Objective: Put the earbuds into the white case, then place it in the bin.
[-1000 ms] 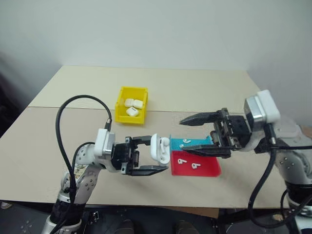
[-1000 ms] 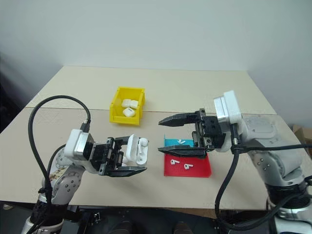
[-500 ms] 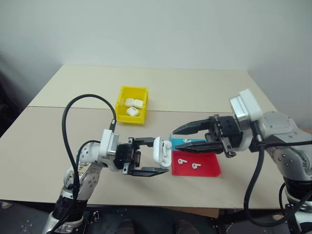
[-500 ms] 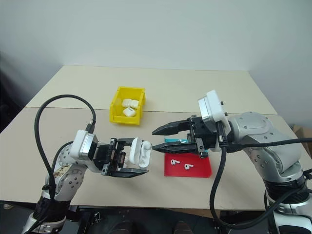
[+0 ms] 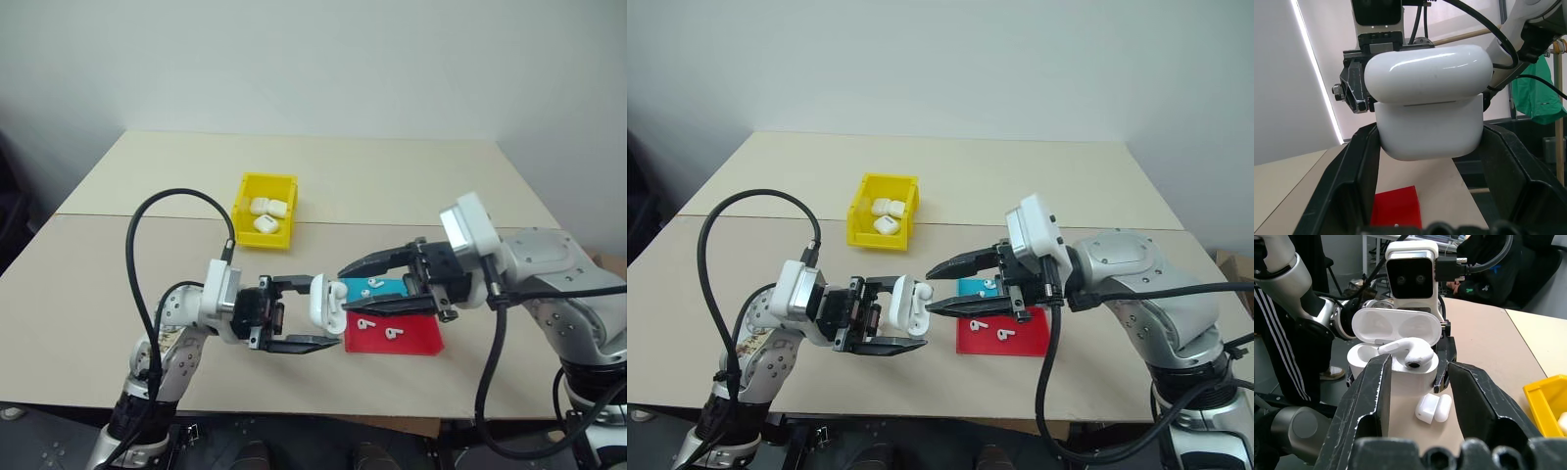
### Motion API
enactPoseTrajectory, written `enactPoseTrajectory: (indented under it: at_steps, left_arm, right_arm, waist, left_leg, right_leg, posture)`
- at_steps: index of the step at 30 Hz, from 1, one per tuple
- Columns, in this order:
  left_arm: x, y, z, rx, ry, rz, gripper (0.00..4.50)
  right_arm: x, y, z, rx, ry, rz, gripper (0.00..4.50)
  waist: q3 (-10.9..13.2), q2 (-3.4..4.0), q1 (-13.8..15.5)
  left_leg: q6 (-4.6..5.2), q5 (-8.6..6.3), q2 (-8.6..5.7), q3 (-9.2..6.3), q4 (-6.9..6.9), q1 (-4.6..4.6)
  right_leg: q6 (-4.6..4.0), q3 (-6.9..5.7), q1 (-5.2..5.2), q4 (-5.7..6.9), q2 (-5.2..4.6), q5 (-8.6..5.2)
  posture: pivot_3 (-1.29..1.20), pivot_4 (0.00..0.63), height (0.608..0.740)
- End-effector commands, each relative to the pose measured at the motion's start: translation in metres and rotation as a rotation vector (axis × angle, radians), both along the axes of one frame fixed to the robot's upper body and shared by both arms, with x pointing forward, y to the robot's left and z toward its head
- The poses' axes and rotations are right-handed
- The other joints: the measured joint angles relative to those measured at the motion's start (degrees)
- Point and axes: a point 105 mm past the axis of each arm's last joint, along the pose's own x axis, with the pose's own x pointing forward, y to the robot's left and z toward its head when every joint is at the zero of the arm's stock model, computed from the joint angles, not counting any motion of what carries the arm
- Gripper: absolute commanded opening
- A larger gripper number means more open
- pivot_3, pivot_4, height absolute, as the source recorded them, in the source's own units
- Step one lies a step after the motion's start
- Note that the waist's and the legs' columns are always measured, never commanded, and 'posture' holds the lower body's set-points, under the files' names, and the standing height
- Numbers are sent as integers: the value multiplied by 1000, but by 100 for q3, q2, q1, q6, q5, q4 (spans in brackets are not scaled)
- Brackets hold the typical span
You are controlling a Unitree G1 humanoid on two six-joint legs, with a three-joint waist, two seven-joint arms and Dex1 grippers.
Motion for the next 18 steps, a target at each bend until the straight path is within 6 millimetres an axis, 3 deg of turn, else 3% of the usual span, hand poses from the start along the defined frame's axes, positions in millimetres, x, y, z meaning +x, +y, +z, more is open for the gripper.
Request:
enactPoseTrajectory:
  at_steps: [1, 7, 11, 18]
  left_arm:
    - [-5, -2, 6, -11, -45, -13, 2765]
    - [-4, -3, 5, -11, -49, -15, 2765]
    - [-4, -4, 5, -11, -47, -16, 2765]
    - [-3, -3, 3, -11, -44, -11, 2765]
  right_arm:
    - [-5, 3, 6, -1, -45, 20, 2221]
    - [-5, 3, 5, -10, -52, 22, 2221]
    - [-5, 3, 4, -14, -59, 24, 1365]
    - [-6, 3, 2, -18, -66, 24, 1365]
  waist:
    - [0, 0, 0]
    - [0, 0, 0]
    - [0, 0, 0]
    - [0, 0, -1]
  left_leg:
    - [0, 0, 0, 0, 0, 0]
    - [0, 0, 0, 0, 0, 0]
    - [0, 0, 0, 0, 0, 0]
    - [0, 0, 0, 0, 0, 0]
  right_leg:
    - [0, 0, 0, 0, 0, 0]
    - [0, 0, 0, 0, 0, 0]
    - [0, 0, 0, 0, 0, 0]
    - [0, 0, 0, 0, 0, 0]
  posture:
    - [0, 150, 740]
    - [0, 150, 740]
    - [0, 150, 740]
    - [0, 150, 740]
